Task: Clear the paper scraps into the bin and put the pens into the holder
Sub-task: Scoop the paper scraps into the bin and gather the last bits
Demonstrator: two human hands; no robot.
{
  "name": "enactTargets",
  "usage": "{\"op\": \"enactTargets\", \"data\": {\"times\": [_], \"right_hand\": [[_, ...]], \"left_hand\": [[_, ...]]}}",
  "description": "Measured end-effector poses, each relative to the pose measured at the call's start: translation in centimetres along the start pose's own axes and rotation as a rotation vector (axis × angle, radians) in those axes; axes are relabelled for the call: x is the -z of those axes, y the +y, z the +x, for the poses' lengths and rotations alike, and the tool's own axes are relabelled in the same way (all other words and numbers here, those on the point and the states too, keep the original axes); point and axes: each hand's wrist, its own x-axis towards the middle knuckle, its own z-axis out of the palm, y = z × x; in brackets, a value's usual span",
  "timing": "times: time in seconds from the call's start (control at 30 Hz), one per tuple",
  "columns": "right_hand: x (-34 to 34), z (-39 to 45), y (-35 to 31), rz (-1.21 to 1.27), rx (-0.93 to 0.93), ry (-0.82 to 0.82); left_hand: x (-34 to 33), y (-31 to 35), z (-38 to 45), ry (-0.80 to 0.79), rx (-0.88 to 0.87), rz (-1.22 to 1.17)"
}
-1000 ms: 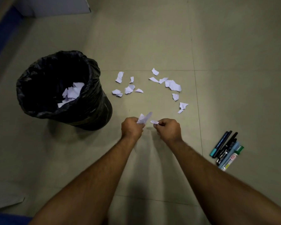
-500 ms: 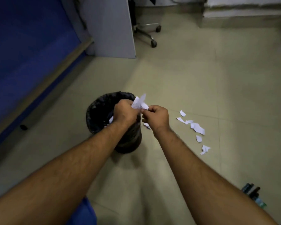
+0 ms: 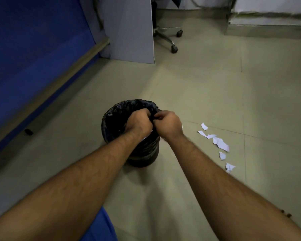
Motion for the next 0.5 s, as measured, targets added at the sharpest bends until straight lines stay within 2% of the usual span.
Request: {"op": "enactTargets", "data": {"times": [0.1,0.2,0.37,0.5], "right_hand": [[1.8,-0.3,2.6,0.184,-0.090,0.179],[3.5,-0.7,6.6,0.227,-0.191,0.253],[4.9,-1.6,15.9,0.051,-0.284,0.342],[4.4,-4.0,25.1,-0.224,-0.302,0.416]], "left_hand": [[-1.4,3.6,-0.6,0.047,-0.143,-0.095],[-4.4,6.3,-0.9,-0.041,-0.168,-0.212],[-12.8,7.3,-2.2,-0.212,-0.085,-0.265],[-20.1,6.1,-2.9,-0.340,-0.035,-0.223]]}}
